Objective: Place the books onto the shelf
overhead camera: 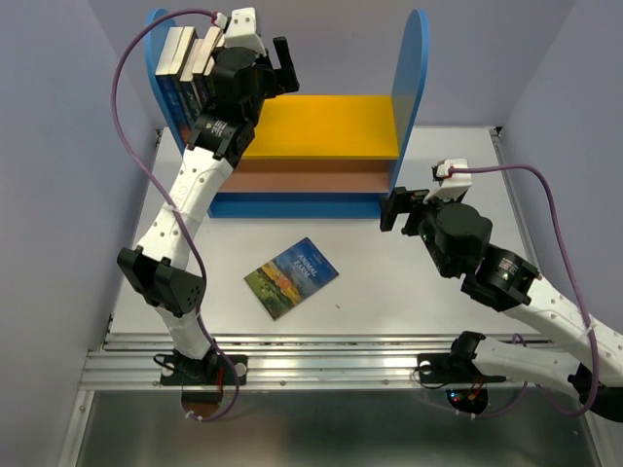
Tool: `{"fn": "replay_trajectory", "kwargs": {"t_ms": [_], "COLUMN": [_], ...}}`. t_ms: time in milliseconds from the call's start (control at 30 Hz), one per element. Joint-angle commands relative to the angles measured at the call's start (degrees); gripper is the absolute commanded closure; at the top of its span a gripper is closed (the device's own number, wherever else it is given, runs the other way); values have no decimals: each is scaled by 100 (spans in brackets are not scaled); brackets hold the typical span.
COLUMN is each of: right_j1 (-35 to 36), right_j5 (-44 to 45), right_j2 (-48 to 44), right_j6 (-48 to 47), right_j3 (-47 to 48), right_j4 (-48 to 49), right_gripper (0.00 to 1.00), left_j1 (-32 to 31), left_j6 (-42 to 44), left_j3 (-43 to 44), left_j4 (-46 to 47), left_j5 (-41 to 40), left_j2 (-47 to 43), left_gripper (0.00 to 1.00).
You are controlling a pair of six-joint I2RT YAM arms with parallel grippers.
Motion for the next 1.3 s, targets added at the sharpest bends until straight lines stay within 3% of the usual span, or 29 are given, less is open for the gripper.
{"fn": "replay_trajectory", "kwargs": {"t_ms": [0,233,400,600,1267], "right_j1": [14,14,14,14,14], "right_j5": [28,-25,-17,-8,-87], "right_j2": [-84,-40,-127,-286,-189], "right_j6": [-64,-81,-38,-46,-38], "right_j3": [-27,-18,-36,-54,-62], "right_j4": [100,100,100,109,100], "right_gripper": [0,0,0,0,0], "left_j1": [-34,-192,-263,299,317], "left_j6": [64,212,266,-59,-15], "left_j3": [-13,-48,-58,462,-4], "left_j4": [254,201,149,-528,-212], "left_j5": [118,453,-159,-215,74], "left_j2": [-335,-554,-547,-63,-484], "left_gripper": [1,1,1,1,1]}}
